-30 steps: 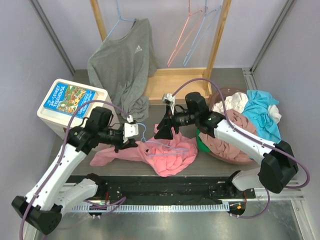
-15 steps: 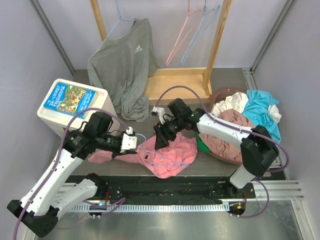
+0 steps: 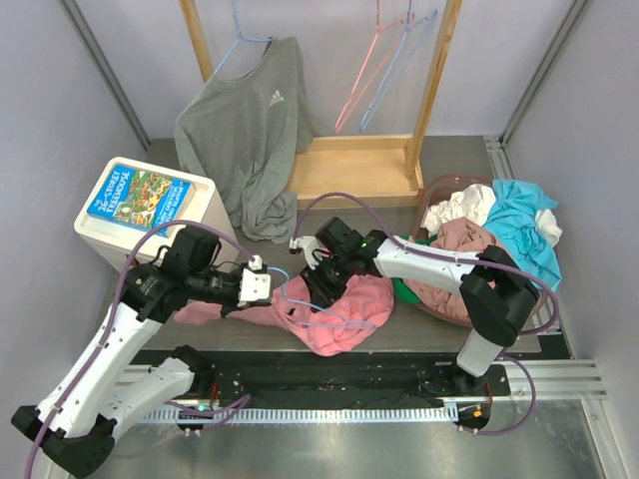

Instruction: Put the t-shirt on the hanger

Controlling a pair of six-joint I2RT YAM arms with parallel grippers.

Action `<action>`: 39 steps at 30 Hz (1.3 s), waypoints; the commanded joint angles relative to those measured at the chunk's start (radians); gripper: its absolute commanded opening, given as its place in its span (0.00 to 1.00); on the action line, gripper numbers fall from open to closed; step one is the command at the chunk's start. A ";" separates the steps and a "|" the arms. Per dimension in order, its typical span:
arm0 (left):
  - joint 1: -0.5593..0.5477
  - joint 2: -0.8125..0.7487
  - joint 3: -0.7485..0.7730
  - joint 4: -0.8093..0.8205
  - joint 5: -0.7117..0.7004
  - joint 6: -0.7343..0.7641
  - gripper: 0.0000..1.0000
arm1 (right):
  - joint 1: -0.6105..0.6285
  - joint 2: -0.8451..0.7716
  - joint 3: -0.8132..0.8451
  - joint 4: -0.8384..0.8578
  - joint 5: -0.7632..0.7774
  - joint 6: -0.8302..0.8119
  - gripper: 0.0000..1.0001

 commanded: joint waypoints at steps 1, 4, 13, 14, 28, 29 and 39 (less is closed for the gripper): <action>-0.003 -0.030 0.014 0.030 -0.015 -0.027 0.00 | 0.007 -0.015 0.008 0.005 0.074 -0.008 0.22; -0.003 -0.045 0.005 0.036 -0.058 -0.062 0.00 | -0.022 -0.060 0.005 -0.036 0.074 -0.019 0.01; 0.000 -0.166 -0.037 0.199 -0.277 -0.319 0.00 | -0.217 -0.235 -0.026 -0.222 0.085 -0.154 0.01; -0.002 -0.176 -0.045 0.241 -0.306 -0.338 0.00 | -0.223 -0.258 -0.043 -0.230 0.092 -0.175 0.01; 0.000 -0.094 -0.011 0.035 -0.348 -0.137 0.00 | -0.333 -0.388 0.004 -0.355 0.068 -0.300 0.01; 0.000 -0.075 -0.002 0.029 -0.342 -0.113 0.00 | -0.332 -0.382 0.024 -0.363 0.066 -0.303 0.01; -0.002 0.071 0.116 0.153 -0.425 -0.214 0.00 | -0.300 -0.347 0.273 -0.490 -0.003 -0.389 0.01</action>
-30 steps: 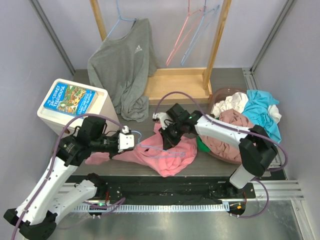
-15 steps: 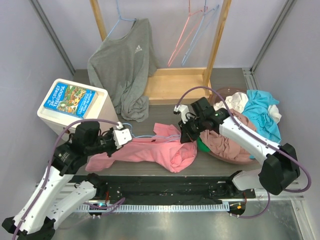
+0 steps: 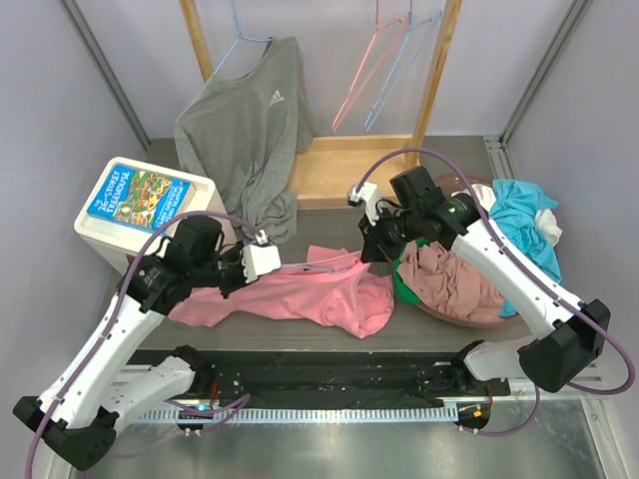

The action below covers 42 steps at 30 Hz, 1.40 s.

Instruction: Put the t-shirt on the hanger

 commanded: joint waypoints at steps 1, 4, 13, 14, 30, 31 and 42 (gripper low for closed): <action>0.000 0.050 0.093 0.099 -0.058 -0.088 0.00 | 0.037 0.014 0.127 -0.106 -0.022 -0.079 0.01; 0.000 0.084 0.161 0.095 -0.006 -0.099 0.00 | 0.123 0.029 0.209 -0.136 0.015 -0.112 0.01; -0.017 0.089 0.242 0.044 0.165 -0.044 0.00 | 0.198 0.192 0.540 -0.196 0.067 -0.166 0.01; -0.026 0.098 0.248 0.042 0.164 -0.052 0.00 | 0.222 0.212 0.577 -0.205 0.069 -0.173 0.01; -0.030 -0.043 0.192 0.197 0.106 -0.253 0.00 | 0.295 0.182 0.654 -0.265 0.078 -0.149 0.69; -0.025 -0.051 0.189 0.199 0.100 -0.262 0.00 | 0.282 0.160 0.641 -0.265 0.081 -0.153 0.83; -0.014 -0.071 0.175 0.250 0.087 -0.257 0.00 | 0.143 0.010 0.557 -0.373 0.022 -0.331 0.90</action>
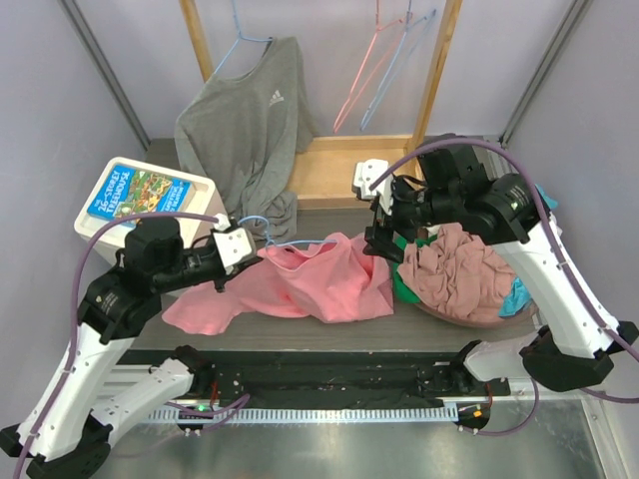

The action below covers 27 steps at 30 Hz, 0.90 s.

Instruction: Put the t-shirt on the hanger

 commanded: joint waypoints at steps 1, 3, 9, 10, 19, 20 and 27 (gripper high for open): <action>0.006 0.016 0.013 0.104 0.005 -0.007 0.00 | 0.010 -0.003 -0.013 -0.051 -0.073 -0.057 0.88; 0.006 0.015 0.012 0.113 0.028 0.002 0.00 | 0.010 0.005 -0.033 -0.039 -0.065 -0.075 0.85; 0.006 0.006 0.012 0.103 0.080 0.020 0.00 | 0.010 0.036 -0.050 0.021 -0.058 -0.128 0.79; 0.005 0.005 0.004 0.112 0.089 0.022 0.00 | 0.011 0.052 -0.049 0.033 -0.083 -0.121 0.78; 0.005 0.036 0.016 0.138 0.117 -0.001 0.00 | 0.170 0.115 -0.042 0.165 -0.157 0.004 0.41; 0.005 0.038 0.016 0.140 0.121 -0.004 0.00 | 0.181 0.117 -0.058 0.181 -0.157 0.012 0.36; 0.005 0.039 0.002 0.150 0.140 -0.010 0.00 | 0.203 0.175 0.017 0.254 -0.154 0.063 0.22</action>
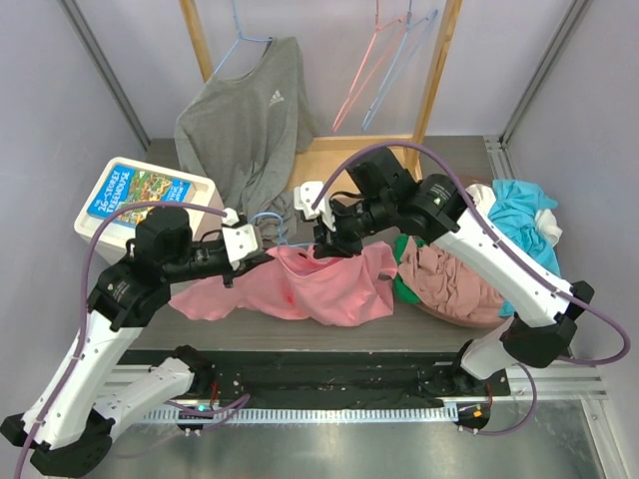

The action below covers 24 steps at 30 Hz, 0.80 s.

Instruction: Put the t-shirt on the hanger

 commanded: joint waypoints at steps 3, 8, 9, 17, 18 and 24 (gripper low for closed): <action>0.005 -0.003 -0.008 0.097 0.036 -0.025 0.00 | 0.018 0.039 0.094 0.109 -0.020 0.068 0.03; 0.006 -0.012 -0.013 0.004 -0.068 -0.026 0.11 | 0.012 -0.014 0.062 0.129 0.049 0.059 0.01; 0.006 -0.013 -0.013 -0.023 -0.077 -0.023 0.12 | 0.006 -0.028 0.057 0.129 0.057 0.051 0.01; 0.071 -0.073 -0.086 -0.181 -0.122 0.023 0.25 | -0.068 -0.071 0.138 -0.012 0.075 -0.025 0.01; 0.081 -0.088 -0.091 -0.185 -0.140 0.032 0.26 | -0.074 -0.074 0.143 -0.027 0.082 -0.038 0.01; 0.167 -0.110 -0.094 -0.276 -0.194 0.119 0.22 | -0.093 -0.111 0.132 -0.086 0.105 -0.096 0.01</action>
